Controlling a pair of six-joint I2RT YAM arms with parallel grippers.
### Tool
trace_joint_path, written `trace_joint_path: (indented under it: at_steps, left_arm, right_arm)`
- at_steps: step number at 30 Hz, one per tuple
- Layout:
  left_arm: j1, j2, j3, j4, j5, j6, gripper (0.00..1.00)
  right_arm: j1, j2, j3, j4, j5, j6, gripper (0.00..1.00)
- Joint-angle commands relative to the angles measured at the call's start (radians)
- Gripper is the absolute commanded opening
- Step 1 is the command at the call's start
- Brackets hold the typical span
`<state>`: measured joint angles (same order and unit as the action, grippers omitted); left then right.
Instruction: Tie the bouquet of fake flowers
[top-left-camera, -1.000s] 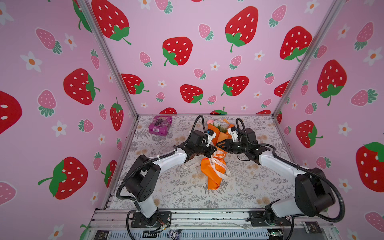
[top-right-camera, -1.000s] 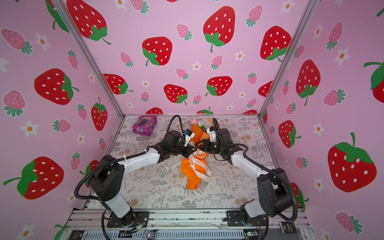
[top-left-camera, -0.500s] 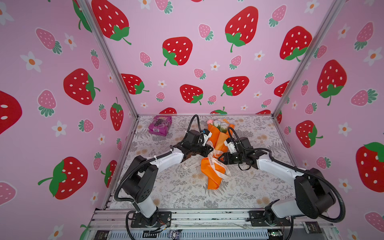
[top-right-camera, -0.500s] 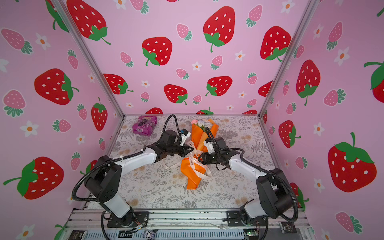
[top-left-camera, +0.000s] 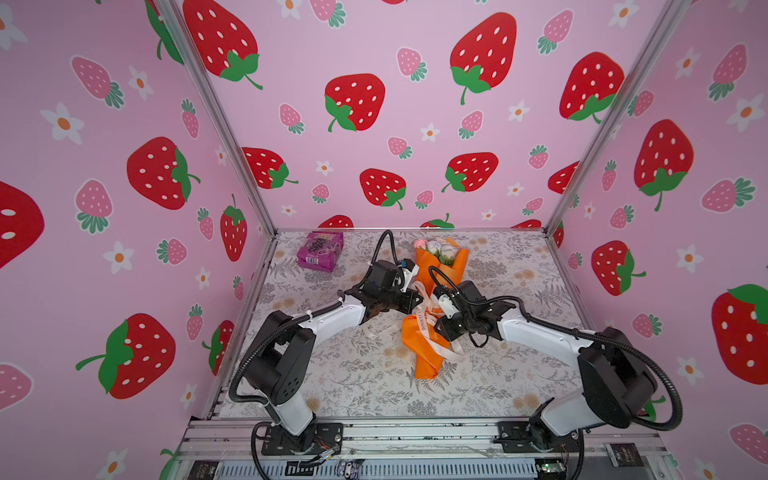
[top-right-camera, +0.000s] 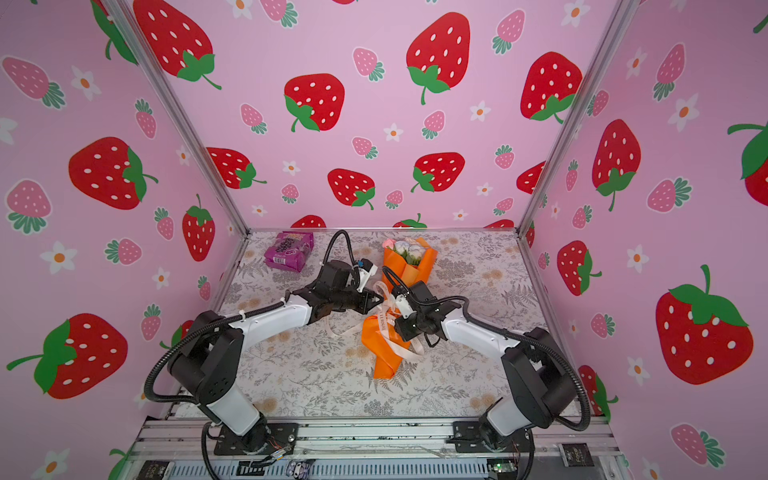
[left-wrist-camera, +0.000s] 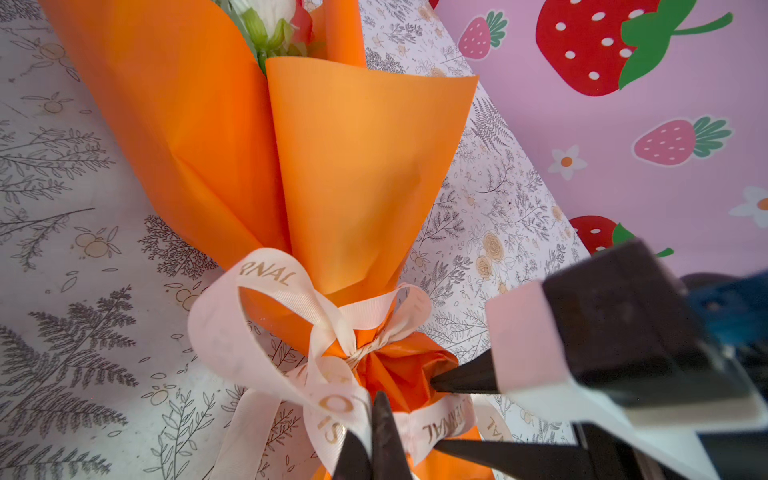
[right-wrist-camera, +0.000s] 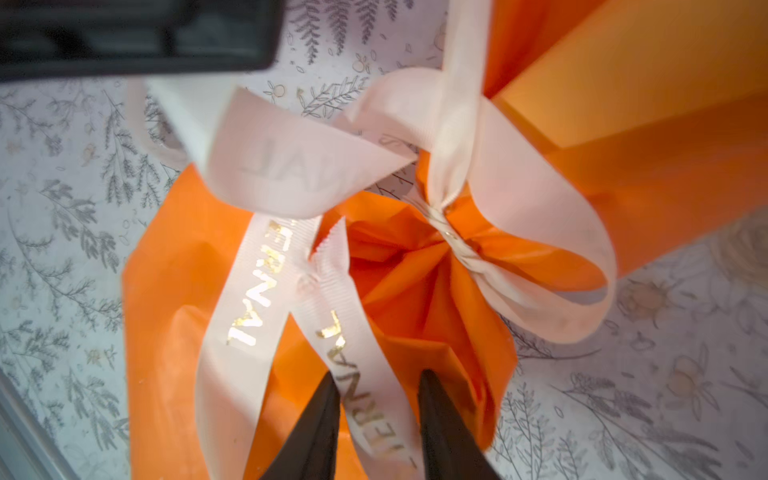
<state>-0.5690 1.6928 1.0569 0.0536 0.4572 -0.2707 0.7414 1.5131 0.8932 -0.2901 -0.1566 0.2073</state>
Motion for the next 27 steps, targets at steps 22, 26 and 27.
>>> trace_joint_path:
  at_steps: [22, 26, 27]
  left_arm:
    - [0.011, -0.035, -0.02, -0.046, 0.031, 0.042, 0.01]
    - [0.011, -0.042, -0.022, -0.048, 0.031, 0.045, 0.01]
    - [0.011, -0.042, -0.023, -0.047, 0.032, 0.046, 0.01]
  right_arm:
    - [-0.479, -0.332, -0.199, -0.089, 0.034, 0.352, 0.32]
    - [-0.445, -0.351, -0.186, -0.053, -0.078, 0.286, 0.48]
    - [-0.421, -0.365, -0.2, -0.017, -0.115, 0.265, 0.5]
